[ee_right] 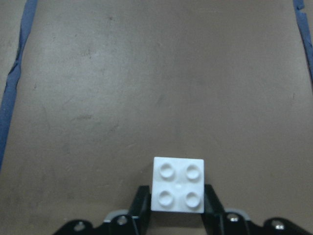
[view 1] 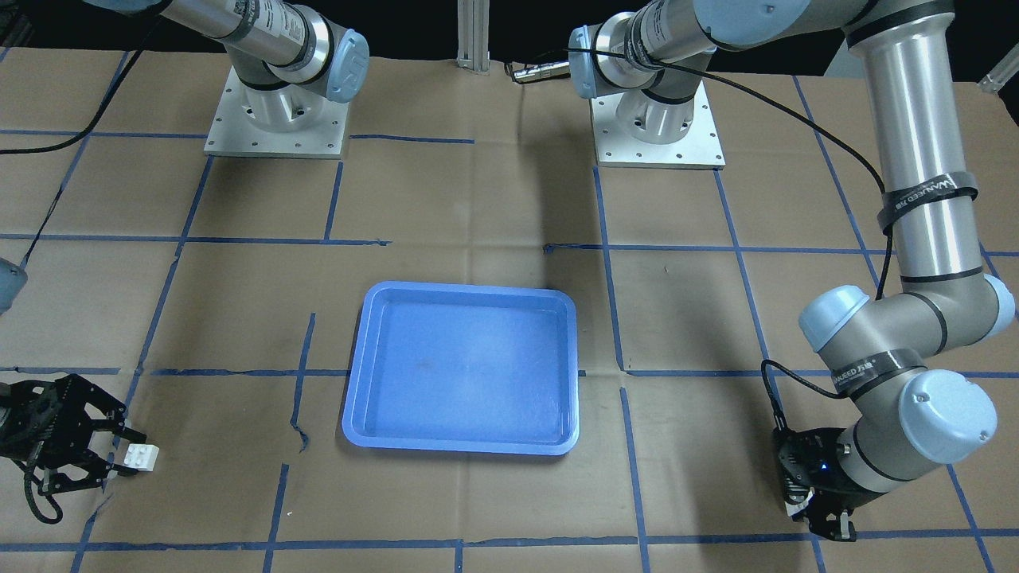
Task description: Assemble white blocks and place on blue tray
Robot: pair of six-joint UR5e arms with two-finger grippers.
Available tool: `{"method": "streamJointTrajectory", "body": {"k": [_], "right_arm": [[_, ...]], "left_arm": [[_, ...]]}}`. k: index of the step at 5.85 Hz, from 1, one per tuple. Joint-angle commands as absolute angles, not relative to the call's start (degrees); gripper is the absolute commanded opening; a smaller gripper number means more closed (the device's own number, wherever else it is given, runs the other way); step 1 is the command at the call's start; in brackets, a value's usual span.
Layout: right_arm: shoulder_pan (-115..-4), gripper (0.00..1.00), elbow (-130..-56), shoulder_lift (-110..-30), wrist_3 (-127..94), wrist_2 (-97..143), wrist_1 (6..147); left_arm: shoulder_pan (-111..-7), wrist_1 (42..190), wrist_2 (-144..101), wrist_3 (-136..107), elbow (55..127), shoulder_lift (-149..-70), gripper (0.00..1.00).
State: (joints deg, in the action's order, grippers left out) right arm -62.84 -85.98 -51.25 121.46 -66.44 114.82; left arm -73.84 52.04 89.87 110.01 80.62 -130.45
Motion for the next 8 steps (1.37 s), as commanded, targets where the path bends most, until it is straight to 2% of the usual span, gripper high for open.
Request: {"method": "streamJointTrajectory", "body": {"k": [1,2,4,6,7,8], "right_arm": [[-62.84,0.3,-85.87,-51.33,121.46,-66.45,114.87],[-62.84,0.25,-85.52,-51.33,121.46,-66.45,114.79],[-62.84,0.22,-83.07,-51.42,121.29,-66.62,114.44],[-63.45,0.19,-82.09,-53.42,120.06,-66.71,111.38],[-63.63,0.19,-82.18,-55.53,119.97,-66.62,108.23],[-64.59,0.19,-82.35,-56.59,120.06,-66.71,107.32]], "left_arm": [[-78.45,55.26,89.21,104.89,82.6,-126.41,0.01],[-83.18,55.37,89.21,101.46,83.31,-125.78,0.01],[-94.51,61.65,89.64,90.32,83.32,-124.46,0.01],[-104.99,66.35,89.65,79.5,84.63,-119.55,0.01],[-107.81,65.49,89.65,77.1,89.25,-116.4,0.01],[-108.19,60.43,89.65,73.25,93.82,-116.54,0.01]]}}
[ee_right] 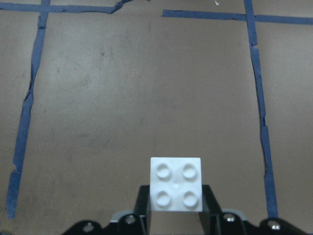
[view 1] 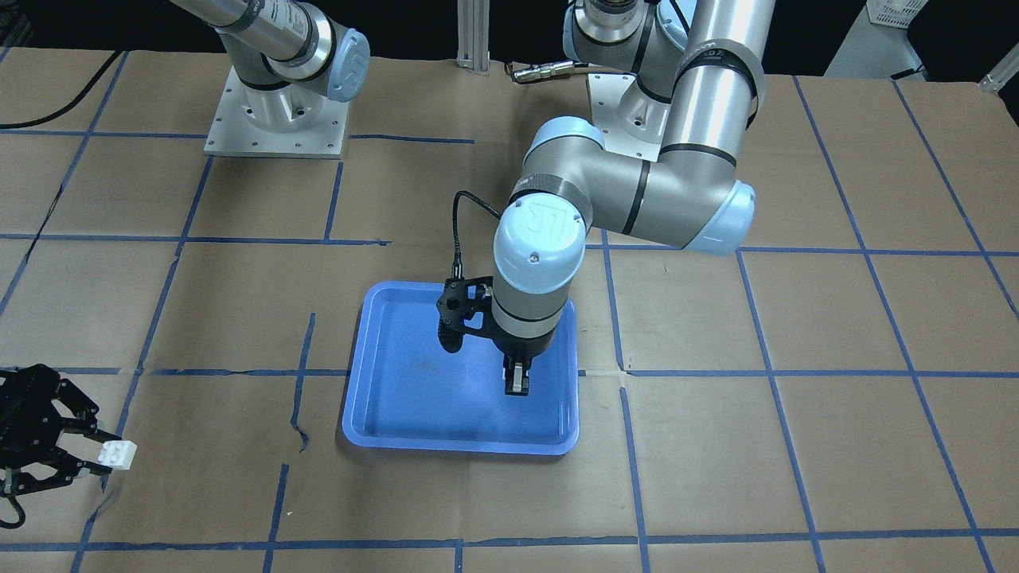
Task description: Assemble white blocks and place on blue tray
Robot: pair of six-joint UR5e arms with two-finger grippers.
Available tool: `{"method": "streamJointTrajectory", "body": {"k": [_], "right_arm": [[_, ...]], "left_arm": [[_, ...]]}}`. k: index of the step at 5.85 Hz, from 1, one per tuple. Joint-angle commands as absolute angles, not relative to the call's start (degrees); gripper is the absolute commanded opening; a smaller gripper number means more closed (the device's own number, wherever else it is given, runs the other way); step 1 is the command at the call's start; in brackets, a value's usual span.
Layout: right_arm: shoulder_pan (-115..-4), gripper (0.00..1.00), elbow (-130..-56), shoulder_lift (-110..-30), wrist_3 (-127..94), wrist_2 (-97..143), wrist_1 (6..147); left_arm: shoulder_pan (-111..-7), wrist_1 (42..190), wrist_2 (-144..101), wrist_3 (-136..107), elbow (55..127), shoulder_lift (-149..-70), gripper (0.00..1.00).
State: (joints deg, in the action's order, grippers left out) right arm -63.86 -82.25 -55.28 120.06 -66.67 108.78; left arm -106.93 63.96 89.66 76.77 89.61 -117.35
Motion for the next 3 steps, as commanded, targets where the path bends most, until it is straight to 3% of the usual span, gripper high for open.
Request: {"method": "streamJointTrajectory", "body": {"k": [1,3], "right_arm": [[-65.82,0.19,-82.53,-58.25,120.06,-66.71,103.83],[-68.89,0.19,-86.89,-63.16,119.62,-66.62,102.39]], "left_arm": [[-108.45,55.33,88.95,70.17,95.43,-117.85,0.01],[-111.69,50.37,89.21,69.35,96.59,-120.67,0.01]]}}
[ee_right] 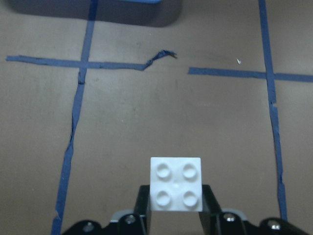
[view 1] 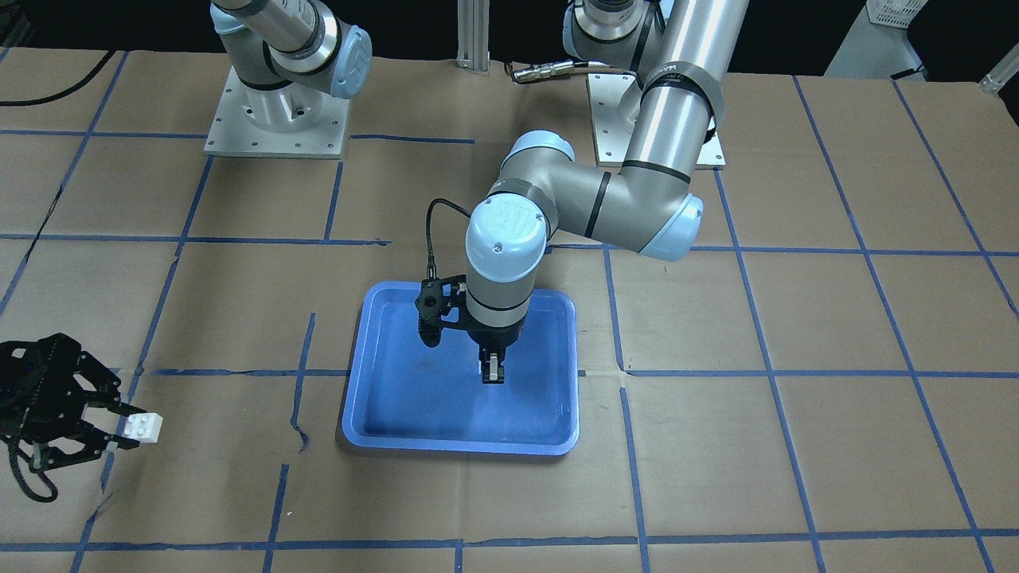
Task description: Assemble white blocks and place on blue tray
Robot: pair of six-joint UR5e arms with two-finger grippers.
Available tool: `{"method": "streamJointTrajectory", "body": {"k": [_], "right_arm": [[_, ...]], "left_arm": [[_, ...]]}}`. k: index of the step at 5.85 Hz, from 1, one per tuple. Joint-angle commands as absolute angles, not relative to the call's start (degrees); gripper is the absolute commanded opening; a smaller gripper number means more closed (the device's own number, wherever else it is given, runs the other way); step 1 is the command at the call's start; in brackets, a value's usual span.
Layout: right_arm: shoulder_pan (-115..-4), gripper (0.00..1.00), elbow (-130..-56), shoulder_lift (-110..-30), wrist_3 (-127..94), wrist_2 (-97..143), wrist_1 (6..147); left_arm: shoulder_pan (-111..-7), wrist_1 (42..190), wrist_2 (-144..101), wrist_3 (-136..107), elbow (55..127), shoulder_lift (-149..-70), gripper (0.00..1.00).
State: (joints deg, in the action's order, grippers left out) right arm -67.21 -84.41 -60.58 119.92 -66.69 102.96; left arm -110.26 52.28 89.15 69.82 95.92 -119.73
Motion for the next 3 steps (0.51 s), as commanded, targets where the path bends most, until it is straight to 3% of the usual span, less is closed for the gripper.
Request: {"method": "streamJointTrajectory", "body": {"k": [1,3], "right_arm": [[-69.25,0.19,-90.67,-65.8,118.05,-66.53,102.65],[-73.54,0.19,-94.47,-67.93,115.16,-66.45,103.71]], "left_arm": [[-112.14,50.71,89.38,69.26,96.85,-120.24,0.02],[-112.15,50.89,89.91,69.26,97.82,-121.64,0.05]]}}
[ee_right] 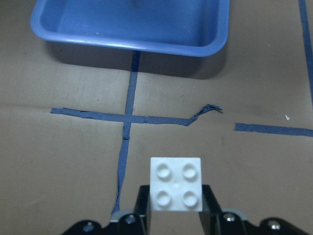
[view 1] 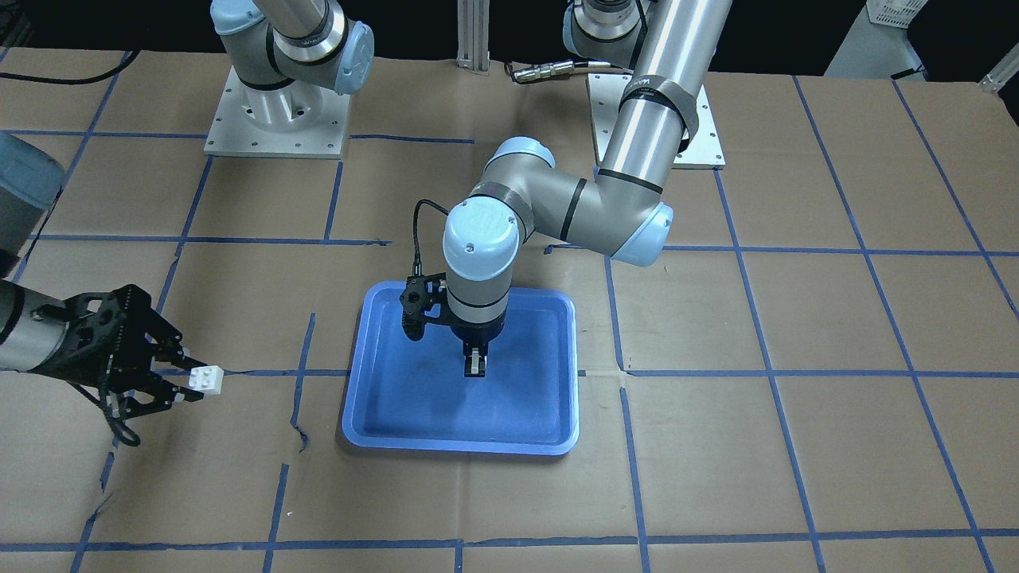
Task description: Assemble white blocks and place on blue tray
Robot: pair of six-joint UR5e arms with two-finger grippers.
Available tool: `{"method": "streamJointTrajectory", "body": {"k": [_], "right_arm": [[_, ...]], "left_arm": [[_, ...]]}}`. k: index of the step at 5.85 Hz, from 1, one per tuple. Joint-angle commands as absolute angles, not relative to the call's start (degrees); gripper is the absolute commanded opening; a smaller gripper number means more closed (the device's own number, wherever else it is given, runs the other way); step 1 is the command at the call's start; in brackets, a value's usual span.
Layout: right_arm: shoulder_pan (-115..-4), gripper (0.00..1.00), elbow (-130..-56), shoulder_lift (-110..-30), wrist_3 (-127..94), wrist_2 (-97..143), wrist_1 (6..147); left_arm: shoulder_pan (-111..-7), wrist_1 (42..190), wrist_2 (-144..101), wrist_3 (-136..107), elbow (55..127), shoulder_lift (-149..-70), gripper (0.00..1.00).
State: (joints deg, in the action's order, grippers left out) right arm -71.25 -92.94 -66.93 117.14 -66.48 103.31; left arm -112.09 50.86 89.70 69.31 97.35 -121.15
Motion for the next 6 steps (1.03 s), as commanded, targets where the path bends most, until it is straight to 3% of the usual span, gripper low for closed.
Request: {"method": "streamJointTrajectory", "body": {"k": [1,2,3,4,6], "right_arm": [[-74.78,0.19,-94.74,-68.55,110.87,-66.45,104.58],[-75.58,0.19,-94.92,-68.64,110.57,-66.45,104.68],[-77.67,0.19,-94.92,-68.56,110.04,-66.45,105.37],[-79.17,0.19,-95.7,-68.64,105.86,-66.45,107.12],[-82.86,0.19,-105.15,-69.69,97.09,-66.62,124.09]], "left_arm": [[-112.15,50.54,89.65,68.82,98.0,-122.51,0.07],[-112.15,50.54,89.65,68.82,97.39,-122.69,0.79],[-111.97,50.89,89.82,68.99,96.69,-122.52,0.99],[-111.36,51.58,89.82,68.91,96.51,-120.69,0.99],[-106.99,62.94,89.21,68.47,94.85,-112.72,0.99]]}}
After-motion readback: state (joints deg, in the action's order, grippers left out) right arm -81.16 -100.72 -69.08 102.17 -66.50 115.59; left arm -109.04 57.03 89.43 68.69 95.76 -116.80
